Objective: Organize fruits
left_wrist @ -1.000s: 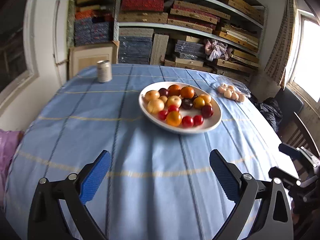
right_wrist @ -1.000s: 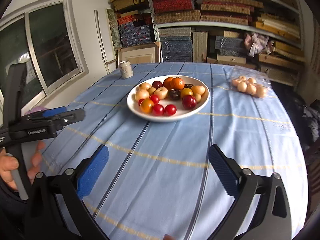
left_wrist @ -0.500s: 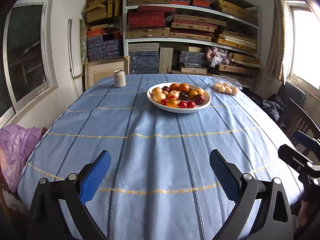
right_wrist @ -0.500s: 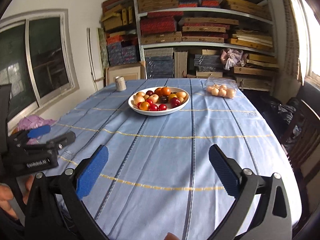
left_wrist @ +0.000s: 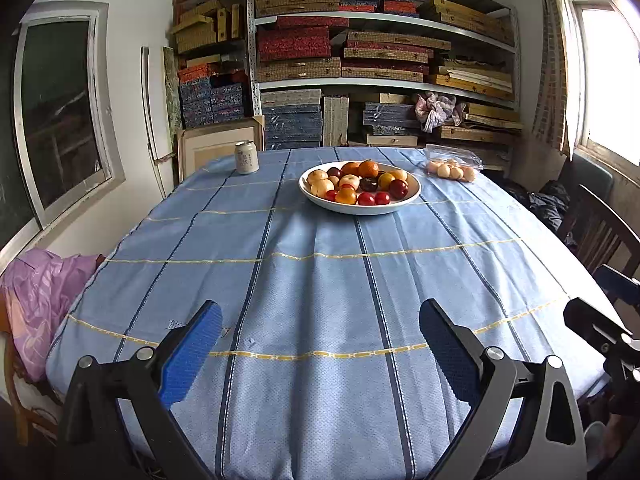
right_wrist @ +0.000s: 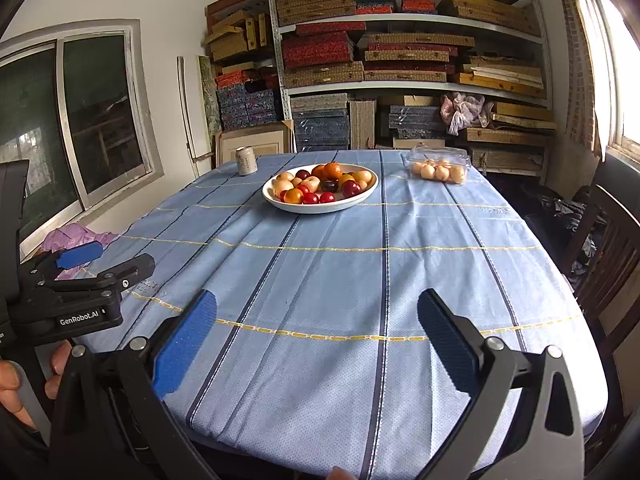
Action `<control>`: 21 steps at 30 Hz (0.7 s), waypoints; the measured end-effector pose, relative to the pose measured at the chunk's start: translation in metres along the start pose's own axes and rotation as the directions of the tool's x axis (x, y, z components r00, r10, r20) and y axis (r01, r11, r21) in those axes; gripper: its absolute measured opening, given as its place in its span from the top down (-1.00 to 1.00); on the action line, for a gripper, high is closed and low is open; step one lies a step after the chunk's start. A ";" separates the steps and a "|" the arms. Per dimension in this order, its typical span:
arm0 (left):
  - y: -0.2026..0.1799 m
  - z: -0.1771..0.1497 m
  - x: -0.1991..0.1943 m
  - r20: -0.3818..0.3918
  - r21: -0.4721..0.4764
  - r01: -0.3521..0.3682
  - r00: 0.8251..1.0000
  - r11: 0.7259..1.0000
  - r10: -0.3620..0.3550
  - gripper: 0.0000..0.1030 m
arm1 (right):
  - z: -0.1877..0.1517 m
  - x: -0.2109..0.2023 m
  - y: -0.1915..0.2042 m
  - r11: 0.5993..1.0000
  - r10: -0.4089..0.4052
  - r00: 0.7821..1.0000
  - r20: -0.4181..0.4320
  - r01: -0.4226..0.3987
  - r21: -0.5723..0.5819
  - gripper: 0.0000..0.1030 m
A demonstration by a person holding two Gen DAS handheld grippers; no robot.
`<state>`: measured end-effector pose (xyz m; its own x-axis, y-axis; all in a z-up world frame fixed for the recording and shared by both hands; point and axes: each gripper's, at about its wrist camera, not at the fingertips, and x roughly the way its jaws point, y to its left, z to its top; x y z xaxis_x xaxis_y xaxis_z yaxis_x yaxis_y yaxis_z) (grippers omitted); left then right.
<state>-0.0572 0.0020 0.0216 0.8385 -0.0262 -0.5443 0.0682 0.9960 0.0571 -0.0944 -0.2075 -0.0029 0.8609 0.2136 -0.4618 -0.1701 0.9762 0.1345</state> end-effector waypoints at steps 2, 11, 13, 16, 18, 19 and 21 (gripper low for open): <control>0.000 0.000 0.000 0.003 0.001 -0.003 1.000 1.000 0.003 -0.93 | -0.001 0.000 0.000 1.000 0.003 1.000 0.000 -0.003 -0.001 -0.91; -0.004 -0.002 0.002 0.001 0.022 -0.022 1.000 1.000 0.022 -0.93 | -0.002 0.003 0.003 1.000 0.003 1.000 -0.013 -0.003 -0.011 -0.91; -0.005 -0.002 0.002 0.013 0.024 -0.024 1.000 0.999 0.024 -0.93 | -0.002 0.005 0.004 1.000 0.003 1.000 -0.018 -0.003 -0.014 -0.91; -0.006 -0.002 -0.002 0.043 0.031 -0.031 0.999 0.999 0.030 -0.93 | -0.001 0.005 0.005 1.000 0.001 1.000 -0.018 -0.001 -0.017 -0.91; -0.007 -0.002 -0.001 0.038 0.038 -0.023 0.999 0.999 0.021 -0.93 | 0.000 0.005 0.005 1.000 0.002 1.000 -0.017 -0.002 -0.017 -0.91; -0.007 -0.002 0.000 0.030 0.044 -0.014 0.999 0.999 0.013 -0.93 | -0.001 0.005 0.005 1.000 0.001 1.000 -0.016 -0.001 -0.018 -0.91; -0.011 -0.003 0.002 0.020 0.061 -0.022 1.000 0.998 0.021 -0.93 | 0.000 0.004 0.006 1.000 -0.003 1.000 -0.008 0.002 -0.024 -0.91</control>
<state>-0.0578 -0.0083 0.0170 0.8503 -0.0069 -0.5263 0.0825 0.9893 0.1205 -0.0917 -0.2009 -0.0043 0.8575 0.2113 -0.4692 -0.1796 0.9773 0.1120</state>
